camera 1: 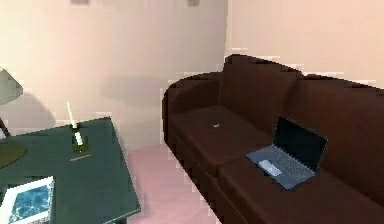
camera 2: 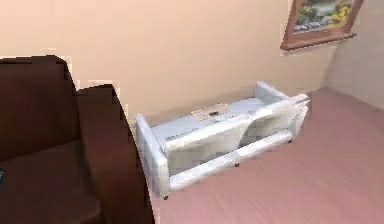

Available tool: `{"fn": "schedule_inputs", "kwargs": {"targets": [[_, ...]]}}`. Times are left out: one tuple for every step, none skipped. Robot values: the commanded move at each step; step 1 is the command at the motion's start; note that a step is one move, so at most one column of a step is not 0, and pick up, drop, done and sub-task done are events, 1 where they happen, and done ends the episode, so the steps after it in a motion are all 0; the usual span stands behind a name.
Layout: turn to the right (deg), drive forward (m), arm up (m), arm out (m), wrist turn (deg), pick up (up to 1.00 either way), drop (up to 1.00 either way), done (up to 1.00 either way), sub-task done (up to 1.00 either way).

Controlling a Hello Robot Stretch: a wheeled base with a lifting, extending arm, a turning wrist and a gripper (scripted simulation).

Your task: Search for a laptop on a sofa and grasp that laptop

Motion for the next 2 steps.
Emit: {"fn": "schedule_inputs", "kwargs": {"targets": [[0.0,0.60,0.00,0.00,0.0,0.00,0.00,0.00,0.00],[-15.0,0.00,0.00,0.00,0.0,0.00,0.00,0.00,0.00]]}}
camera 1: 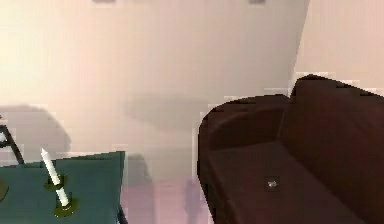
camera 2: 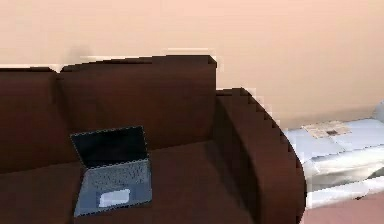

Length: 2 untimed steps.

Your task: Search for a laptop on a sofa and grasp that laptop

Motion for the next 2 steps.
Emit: {"fn": "schedule_inputs", "kwargs": {"targets": [[0.0,0.55,0.00,0.00,0.0,0.00,0.00,0.00,0.00],[12.0,0.00,0.00,0.00,0.0,0.00,0.00,0.00,0.00]]}}
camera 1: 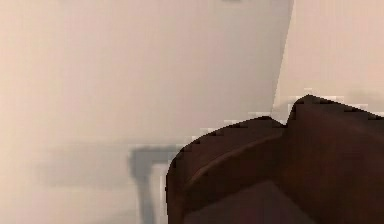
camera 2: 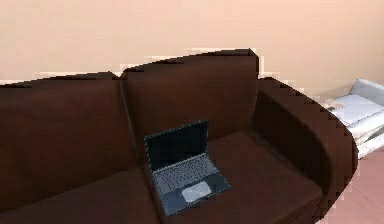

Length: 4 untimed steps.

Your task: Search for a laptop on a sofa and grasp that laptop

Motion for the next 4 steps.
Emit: {"fn": "schedule_inputs", "kwargs": {"targets": [[0.0,0.00,0.50,0.00,0.0,0.00,0.00,0.00,0.00],[0.0,0.00,0.10,0.00,0.0,0.00,0.00,0.00,0.00],[0.0,0.00,0.00,0.20,0.0,0.00,0.00,0.00,0.00],[0.0,0.00,0.00,0.00,45.0,0.00,0.00,0.00,0.00]]}}
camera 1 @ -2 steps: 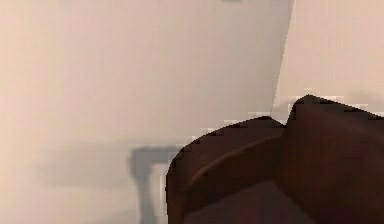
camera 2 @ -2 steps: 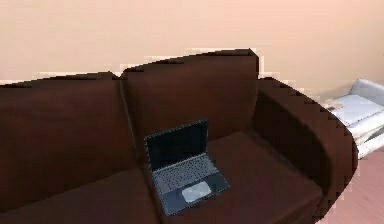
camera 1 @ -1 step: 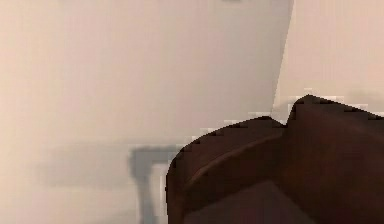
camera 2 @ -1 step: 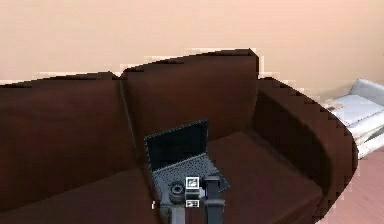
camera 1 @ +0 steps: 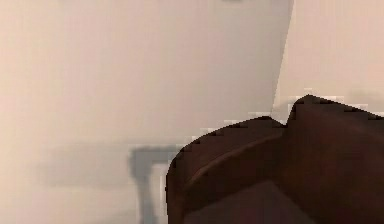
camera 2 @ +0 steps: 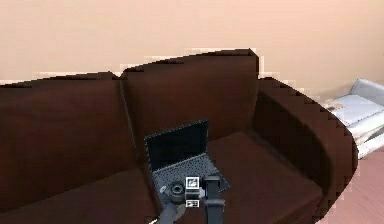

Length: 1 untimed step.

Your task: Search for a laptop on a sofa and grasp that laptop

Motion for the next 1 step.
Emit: {"fn": "schedule_inputs", "kwargs": {"targets": [[0.0,0.00,0.00,0.00,45.0,0.00,0.00,0.00,0.00]]}}
